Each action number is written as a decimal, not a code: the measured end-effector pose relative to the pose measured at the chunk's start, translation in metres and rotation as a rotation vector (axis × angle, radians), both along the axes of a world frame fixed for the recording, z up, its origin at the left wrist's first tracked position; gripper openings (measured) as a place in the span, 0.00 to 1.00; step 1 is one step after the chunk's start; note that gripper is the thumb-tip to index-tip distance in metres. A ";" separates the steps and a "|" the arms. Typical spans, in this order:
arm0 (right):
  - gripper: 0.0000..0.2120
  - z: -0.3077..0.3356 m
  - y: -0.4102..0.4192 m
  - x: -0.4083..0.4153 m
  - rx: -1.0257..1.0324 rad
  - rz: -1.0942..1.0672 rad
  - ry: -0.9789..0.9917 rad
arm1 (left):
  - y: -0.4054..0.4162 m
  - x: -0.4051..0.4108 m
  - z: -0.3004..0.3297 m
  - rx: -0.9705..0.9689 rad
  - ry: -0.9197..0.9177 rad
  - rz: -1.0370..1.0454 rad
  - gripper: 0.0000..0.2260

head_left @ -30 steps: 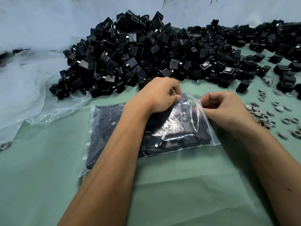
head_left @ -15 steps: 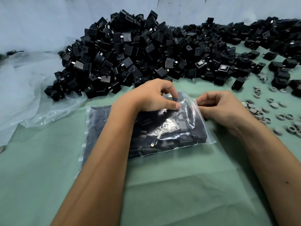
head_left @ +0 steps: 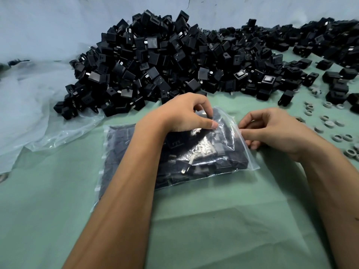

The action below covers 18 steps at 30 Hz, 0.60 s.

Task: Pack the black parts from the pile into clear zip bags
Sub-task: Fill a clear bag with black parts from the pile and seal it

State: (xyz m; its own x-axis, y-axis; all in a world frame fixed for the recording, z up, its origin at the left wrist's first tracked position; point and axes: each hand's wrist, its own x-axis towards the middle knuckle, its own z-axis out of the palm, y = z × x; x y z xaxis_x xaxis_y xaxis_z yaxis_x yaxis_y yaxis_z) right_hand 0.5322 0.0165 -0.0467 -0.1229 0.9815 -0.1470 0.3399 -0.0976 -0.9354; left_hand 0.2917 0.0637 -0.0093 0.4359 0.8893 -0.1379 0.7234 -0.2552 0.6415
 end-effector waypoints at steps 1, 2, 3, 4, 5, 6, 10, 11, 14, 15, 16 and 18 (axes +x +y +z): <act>0.15 0.001 -0.002 -0.002 -0.003 0.012 0.017 | 0.000 0.000 0.000 -0.001 0.002 -0.002 0.13; 0.18 0.003 -0.003 -0.004 -0.005 0.022 0.028 | 0.000 0.001 0.000 0.000 0.004 -0.003 0.13; 0.21 0.005 -0.004 -0.005 -0.005 0.029 0.031 | 0.000 0.001 -0.001 0.002 0.006 -0.003 0.13; 0.22 0.007 -0.005 -0.006 -0.003 0.031 0.030 | 0.001 0.001 -0.001 0.004 0.007 -0.001 0.13; 0.23 0.008 -0.005 -0.007 0.000 0.033 0.030 | 0.001 0.001 -0.001 0.006 0.007 0.001 0.13; 0.23 0.008 -0.005 -0.007 0.004 0.033 0.034 | 0.001 0.001 -0.002 0.008 0.007 0.004 0.13; 0.23 0.004 -0.003 -0.013 0.019 0.047 -0.005 | 0.004 0.004 -0.007 0.055 0.017 0.023 0.13; 0.23 0.003 -0.002 -0.014 0.027 0.047 -0.027 | 0.005 0.006 -0.008 0.075 0.025 0.029 0.13; 0.24 0.001 -0.001 -0.017 0.060 0.040 -0.074 | 0.006 0.012 -0.012 0.137 0.045 0.028 0.13; 0.24 0.000 0.000 -0.018 0.068 0.036 -0.076 | 0.006 0.014 -0.014 0.153 0.050 0.023 0.13; 0.24 0.000 0.000 -0.018 0.076 0.031 -0.072 | 0.006 0.015 -0.015 0.166 0.056 0.020 0.14; 0.23 -0.001 0.000 -0.019 0.091 0.024 -0.055 | 0.007 0.017 -0.016 0.177 0.064 0.018 0.14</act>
